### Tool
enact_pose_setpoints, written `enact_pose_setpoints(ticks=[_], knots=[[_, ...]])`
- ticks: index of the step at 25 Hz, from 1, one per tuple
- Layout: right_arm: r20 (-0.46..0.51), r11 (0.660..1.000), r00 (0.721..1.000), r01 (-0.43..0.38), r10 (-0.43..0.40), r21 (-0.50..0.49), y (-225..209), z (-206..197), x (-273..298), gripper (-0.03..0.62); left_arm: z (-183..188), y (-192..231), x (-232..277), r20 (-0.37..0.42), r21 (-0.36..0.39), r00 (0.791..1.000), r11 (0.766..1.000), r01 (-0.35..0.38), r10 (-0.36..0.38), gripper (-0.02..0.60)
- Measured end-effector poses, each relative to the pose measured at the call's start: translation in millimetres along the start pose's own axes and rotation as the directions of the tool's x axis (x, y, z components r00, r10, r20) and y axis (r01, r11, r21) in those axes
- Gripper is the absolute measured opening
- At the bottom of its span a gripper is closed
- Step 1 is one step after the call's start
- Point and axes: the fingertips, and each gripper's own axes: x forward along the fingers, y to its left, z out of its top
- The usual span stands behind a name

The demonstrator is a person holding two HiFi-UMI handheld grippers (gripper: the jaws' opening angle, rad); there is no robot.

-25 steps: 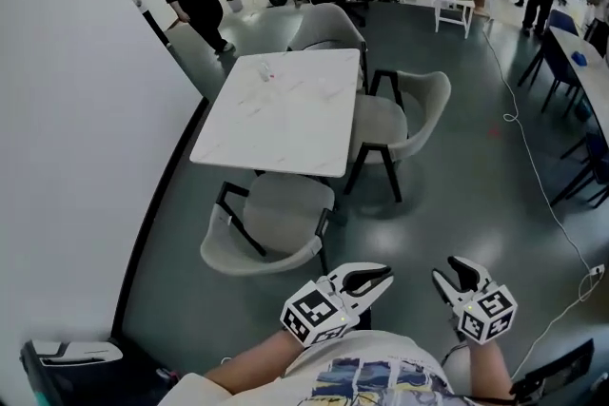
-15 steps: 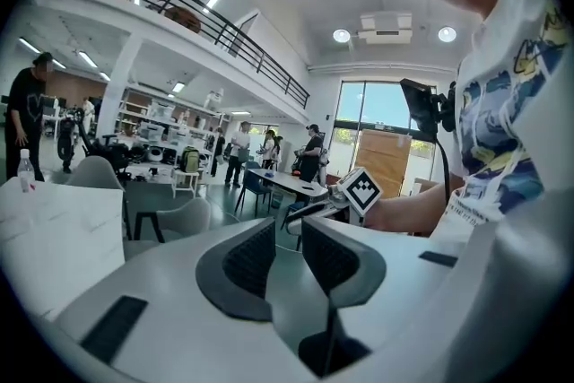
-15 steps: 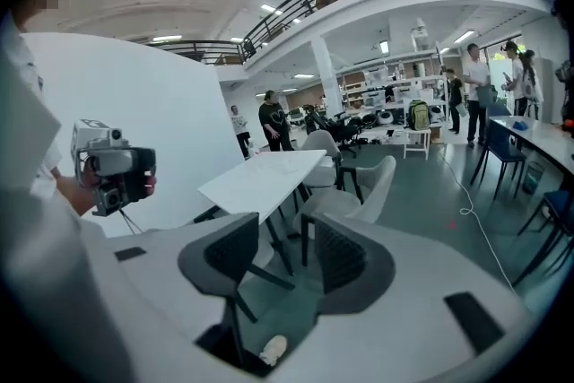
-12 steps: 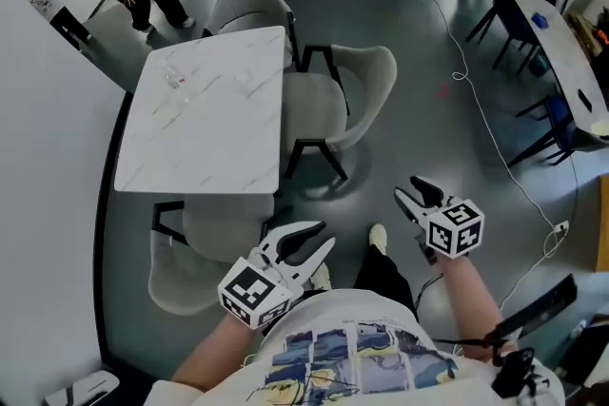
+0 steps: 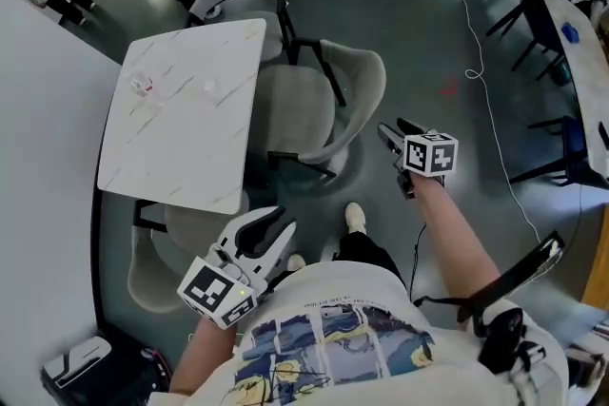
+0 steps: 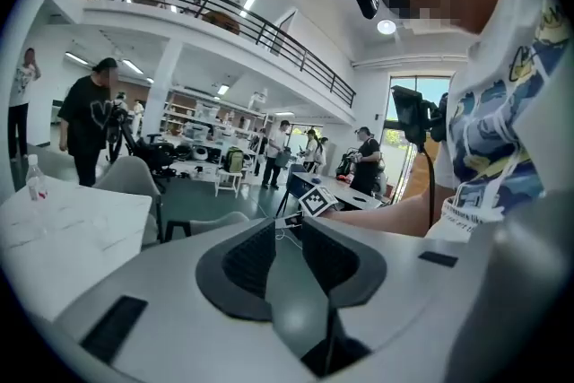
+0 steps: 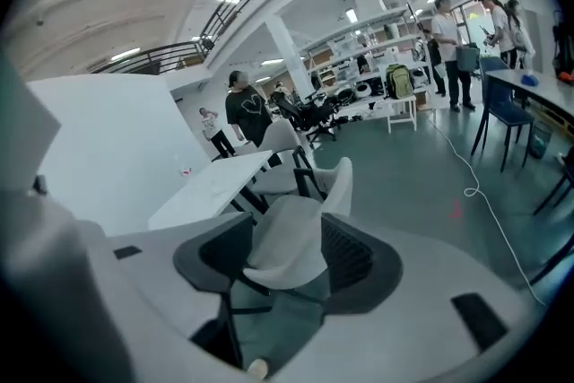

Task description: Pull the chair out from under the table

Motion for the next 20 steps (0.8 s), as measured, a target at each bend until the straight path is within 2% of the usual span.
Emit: enact_pose_setpoints(ticks=[5,10,13,16,20], knots=[[-0.051,0.998,0.999,0.001,0.003,0.064,-62,31,75,0.230,22,15,34,0.000,-0.030,0.995,0.994,-0.104,0.104,0.077],[-0.098,0.986,0.994,0.057,-0.042,0.155,-107,41,141,0.249,36,31,46,-0.006,-0.038,0.980,0.980,-0.198,0.198,0.077],[-0.145,0.978,0.986,0.105,-0.079,0.181,-123,35,171,0.250,39,46,44,-0.014,-0.049,0.965,0.964,-0.262,0.261,0.077],[-0.184,0.973,0.980,0.116,-0.080,0.198,-124,31,199,0.250,40,61,43,-0.010,-0.062,0.949,0.947,-0.316,0.316,0.077],[-0.249,0.968,0.960,0.172,-0.124,0.181,-131,25,214,0.240,46,63,44,0.002,-0.061,0.941,0.939,-0.339,0.339,0.077]])
